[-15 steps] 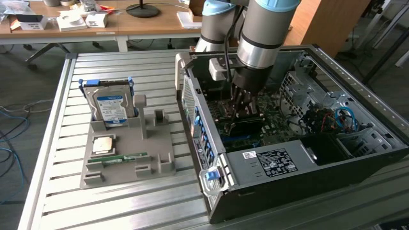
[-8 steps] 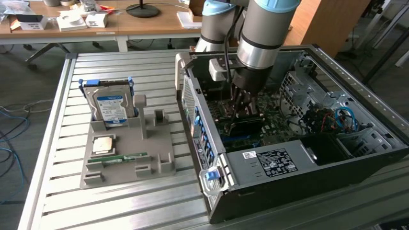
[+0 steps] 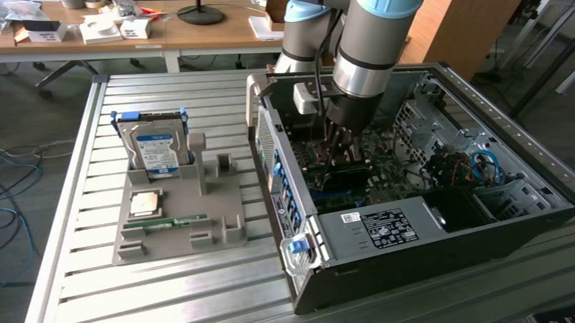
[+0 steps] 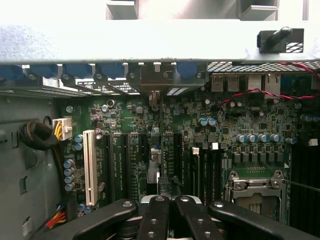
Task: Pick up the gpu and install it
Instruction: 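Press down on the gpu until it lock into place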
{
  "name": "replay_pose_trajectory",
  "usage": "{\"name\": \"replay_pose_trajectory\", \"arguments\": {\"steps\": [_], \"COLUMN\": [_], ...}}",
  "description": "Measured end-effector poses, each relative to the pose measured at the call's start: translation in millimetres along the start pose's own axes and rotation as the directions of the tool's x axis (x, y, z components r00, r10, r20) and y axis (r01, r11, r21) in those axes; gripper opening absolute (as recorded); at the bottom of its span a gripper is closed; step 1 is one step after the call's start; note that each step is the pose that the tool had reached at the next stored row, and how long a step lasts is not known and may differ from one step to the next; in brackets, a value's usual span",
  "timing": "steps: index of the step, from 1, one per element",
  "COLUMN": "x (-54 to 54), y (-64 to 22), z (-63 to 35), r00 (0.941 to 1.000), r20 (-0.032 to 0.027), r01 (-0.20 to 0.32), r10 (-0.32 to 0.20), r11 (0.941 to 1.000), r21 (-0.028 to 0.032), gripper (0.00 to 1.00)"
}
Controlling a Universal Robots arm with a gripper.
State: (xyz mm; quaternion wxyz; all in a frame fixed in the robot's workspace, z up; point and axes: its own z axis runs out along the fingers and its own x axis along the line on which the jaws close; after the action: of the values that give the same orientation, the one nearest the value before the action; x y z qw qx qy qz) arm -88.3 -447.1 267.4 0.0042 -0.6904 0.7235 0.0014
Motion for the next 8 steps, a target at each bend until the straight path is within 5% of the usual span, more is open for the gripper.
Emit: {"name": "replay_pose_trajectory", "arguments": {"steps": [8], "x": [0.5], "y": [1.3], "z": [0.1], "r00": [1.0000], "r20": [0.0010], "r01": [0.000], "r10": [0.000], "r11": [1.0000], "r21": [0.0017], "gripper": [0.11]}}
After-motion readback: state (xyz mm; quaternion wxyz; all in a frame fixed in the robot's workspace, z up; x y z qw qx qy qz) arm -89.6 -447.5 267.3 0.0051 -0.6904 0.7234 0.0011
